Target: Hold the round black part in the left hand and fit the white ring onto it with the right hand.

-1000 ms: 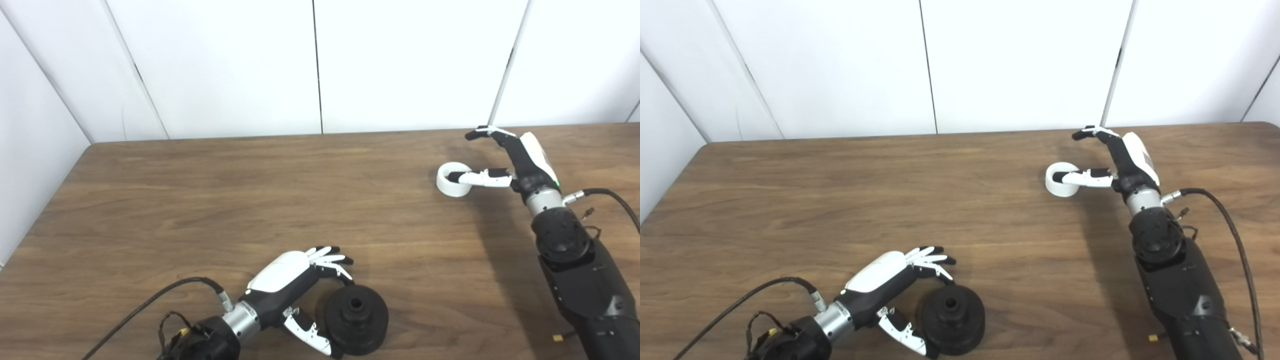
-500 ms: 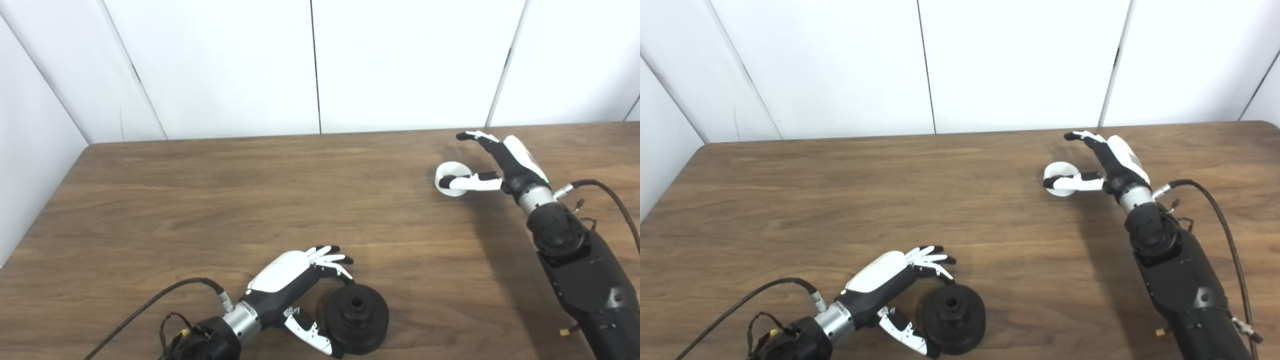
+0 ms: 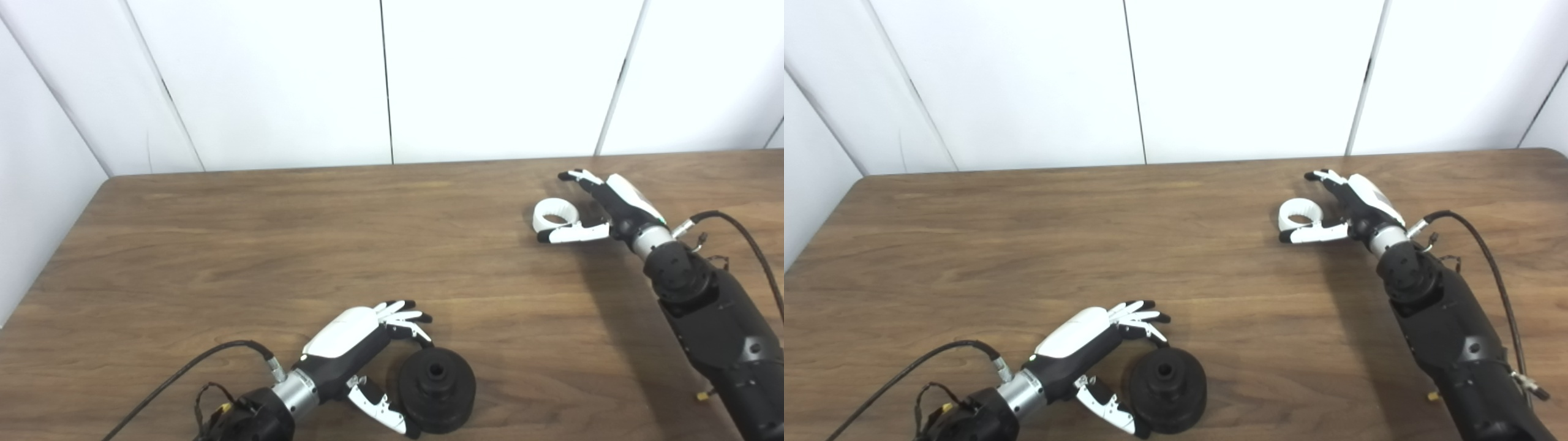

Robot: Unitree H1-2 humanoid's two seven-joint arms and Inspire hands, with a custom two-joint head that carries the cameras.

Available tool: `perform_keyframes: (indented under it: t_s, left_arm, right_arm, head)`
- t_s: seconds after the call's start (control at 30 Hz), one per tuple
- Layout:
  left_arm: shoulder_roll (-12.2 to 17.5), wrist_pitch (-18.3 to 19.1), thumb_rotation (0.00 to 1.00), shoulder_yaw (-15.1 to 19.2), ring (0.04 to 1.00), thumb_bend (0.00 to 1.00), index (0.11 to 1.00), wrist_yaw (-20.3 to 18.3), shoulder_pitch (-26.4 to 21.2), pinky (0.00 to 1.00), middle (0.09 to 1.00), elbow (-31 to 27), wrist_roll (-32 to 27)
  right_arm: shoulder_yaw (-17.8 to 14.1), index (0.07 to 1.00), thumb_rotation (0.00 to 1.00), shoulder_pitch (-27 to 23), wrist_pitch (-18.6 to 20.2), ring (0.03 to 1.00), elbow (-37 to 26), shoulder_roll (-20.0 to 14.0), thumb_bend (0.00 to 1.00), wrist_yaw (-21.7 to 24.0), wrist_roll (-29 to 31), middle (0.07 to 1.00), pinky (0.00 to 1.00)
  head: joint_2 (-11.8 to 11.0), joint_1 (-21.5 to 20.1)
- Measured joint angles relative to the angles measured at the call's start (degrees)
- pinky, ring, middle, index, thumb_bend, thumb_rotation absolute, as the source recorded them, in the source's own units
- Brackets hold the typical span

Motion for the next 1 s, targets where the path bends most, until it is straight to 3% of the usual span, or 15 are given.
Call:
perform_keyframes:
  t_s: [0.43,0.7,1.0]
  left_arm:
    - [-0.3,0.7,0.23,0.1,0.987,0.83,0.6,-0.1,0.0,1.0,0.908,0.0,0.1]
    - [-0.5,0.8,0.25,0.1,0.99,0.83,0.605,-0.2,0.0,1.0,0.913,0.0,0.1]
    - [-0.7,1.2,0.25,0.3,0.99,0.83,0.601,-0.3,0.0,1.0,0.914,-0.1,0.1]
  right_arm:
    - [0.1,0.849,0.41,-1.8,-2.0,1.0,3.9,-0.1,1.0,-0.4,0.0,0.969,0.92]
    - [0.0,0.679,0.35,-1.9,-3.4,1.0,5.5,-0.1,0.98,-1.8,0.2,0.941,0.96]
    - [-0.1,0.613,0.28,-1.8,-3.5,1.0,5.6,-0.1,0.93,-1.9,0.4,0.927,0.97]
  head:
    - [0.1,0.1]
    - [0.2,0.2]
    - [0.4,0.0]
